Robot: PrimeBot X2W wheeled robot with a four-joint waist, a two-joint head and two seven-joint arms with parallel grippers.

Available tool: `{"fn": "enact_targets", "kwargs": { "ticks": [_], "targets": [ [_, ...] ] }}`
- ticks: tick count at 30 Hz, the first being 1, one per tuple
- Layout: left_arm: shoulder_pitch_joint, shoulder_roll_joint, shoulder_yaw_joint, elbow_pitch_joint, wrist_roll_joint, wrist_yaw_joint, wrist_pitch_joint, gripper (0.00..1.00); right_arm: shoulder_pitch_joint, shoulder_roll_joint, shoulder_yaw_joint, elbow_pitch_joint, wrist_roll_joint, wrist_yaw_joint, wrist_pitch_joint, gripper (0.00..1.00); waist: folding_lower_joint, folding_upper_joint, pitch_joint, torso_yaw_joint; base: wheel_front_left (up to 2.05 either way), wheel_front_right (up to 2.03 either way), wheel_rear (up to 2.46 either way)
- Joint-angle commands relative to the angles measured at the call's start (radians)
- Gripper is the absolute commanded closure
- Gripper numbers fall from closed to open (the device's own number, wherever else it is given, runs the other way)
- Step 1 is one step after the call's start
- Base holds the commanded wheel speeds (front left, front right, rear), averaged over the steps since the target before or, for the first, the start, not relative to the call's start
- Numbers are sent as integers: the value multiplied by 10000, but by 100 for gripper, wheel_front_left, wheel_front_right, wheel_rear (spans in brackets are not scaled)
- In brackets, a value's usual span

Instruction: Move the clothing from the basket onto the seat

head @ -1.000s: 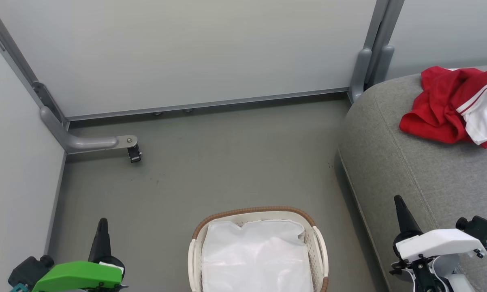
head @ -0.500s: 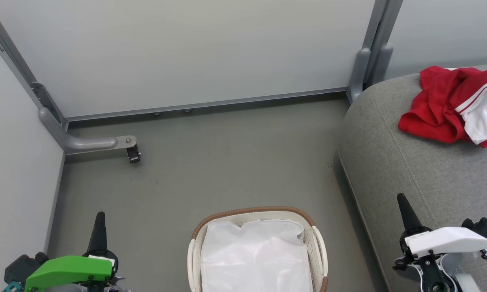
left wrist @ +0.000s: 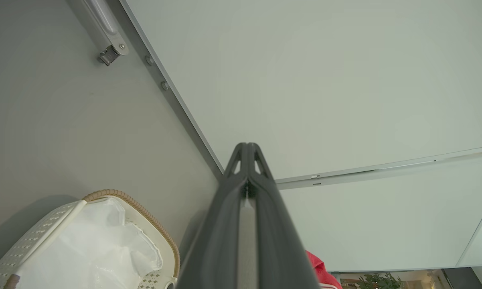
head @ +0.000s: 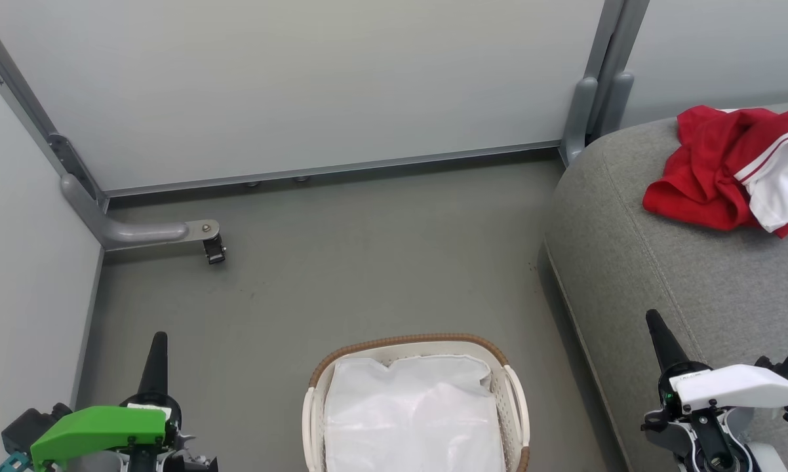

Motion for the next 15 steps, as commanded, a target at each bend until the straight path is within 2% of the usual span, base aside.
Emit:
{"fn": "enact_targets", "kwargs": {
  "ticks": [1,15],
  "targets": [
    [-252,47,68,-103,-245,-51,78,100,-172,-68,-65,-103,259,-3,52,100,0,0,0,-3,0,0,0],
    [-407,52,192,-123,-1305,-83,369,100,-188,-71,-226,-164,1344,-3,360,100,0,0,1,-35,0,0,0]
  ]
}}
